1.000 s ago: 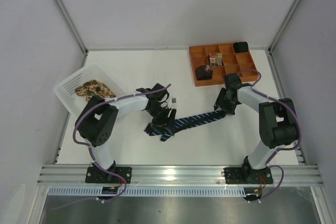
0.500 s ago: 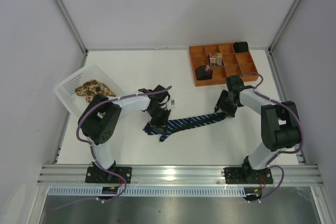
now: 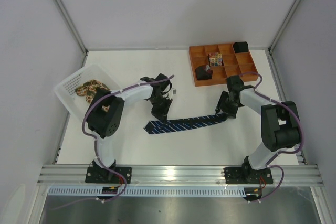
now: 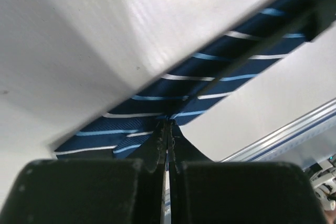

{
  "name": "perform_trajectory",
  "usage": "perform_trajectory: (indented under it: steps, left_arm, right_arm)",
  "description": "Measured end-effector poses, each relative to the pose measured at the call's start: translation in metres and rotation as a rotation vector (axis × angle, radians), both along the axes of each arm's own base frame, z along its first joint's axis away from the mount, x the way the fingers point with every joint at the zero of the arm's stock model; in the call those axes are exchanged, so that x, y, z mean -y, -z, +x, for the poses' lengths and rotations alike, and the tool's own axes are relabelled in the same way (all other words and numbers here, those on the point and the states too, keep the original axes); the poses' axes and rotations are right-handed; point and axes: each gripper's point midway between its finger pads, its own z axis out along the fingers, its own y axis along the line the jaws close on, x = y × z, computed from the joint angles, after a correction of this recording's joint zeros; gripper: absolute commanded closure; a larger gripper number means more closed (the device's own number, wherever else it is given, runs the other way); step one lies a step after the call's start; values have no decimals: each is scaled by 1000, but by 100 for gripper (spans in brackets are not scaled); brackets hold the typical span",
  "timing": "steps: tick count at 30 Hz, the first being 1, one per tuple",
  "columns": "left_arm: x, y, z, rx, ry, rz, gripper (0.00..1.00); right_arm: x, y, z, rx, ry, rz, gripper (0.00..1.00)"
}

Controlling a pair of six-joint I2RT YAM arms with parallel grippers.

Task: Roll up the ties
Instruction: Flatten the tie

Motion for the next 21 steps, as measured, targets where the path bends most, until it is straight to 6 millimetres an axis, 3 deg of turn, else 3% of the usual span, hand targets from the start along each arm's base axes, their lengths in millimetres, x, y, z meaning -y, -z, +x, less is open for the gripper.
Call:
perform_trajectory:
  steps: [3, 6, 9, 10, 11, 13, 16, 21]
  left_arm:
    - [-9, 19, -8, -62, 24, 45, 100]
    - [-12, 23, -14, -98, 46, 43, 96]
    - [-16, 23, -13, -98, 57, 44, 78]
    - [-20, 23, -12, -99, 51, 51, 62]
    - [-22, 23, -10, -101, 44, 50, 56]
    - [-26, 19, -6, -84, 26, 53, 44]
    - [-38, 11, 7, -3, -6, 93, 36]
    - [-45, -24, 19, 151, -77, 71, 37]
  right_arm:
    - [1, 0, -1, -2, -2, -4, 45]
    - [1, 0, -1, -5, -8, -7, 45]
    - [1, 0, -1, -9, -11, -9, 45]
    - [1, 0, -1, -12, -12, -10, 45]
    - [1, 0, -1, -13, -15, -10, 45]
    - [1, 0, -1, -15, -17, -11, 45]
    - [1, 0, -2, -17, -17, -14, 45]
    - [1, 0, -6, -32, -28, -28, 45]
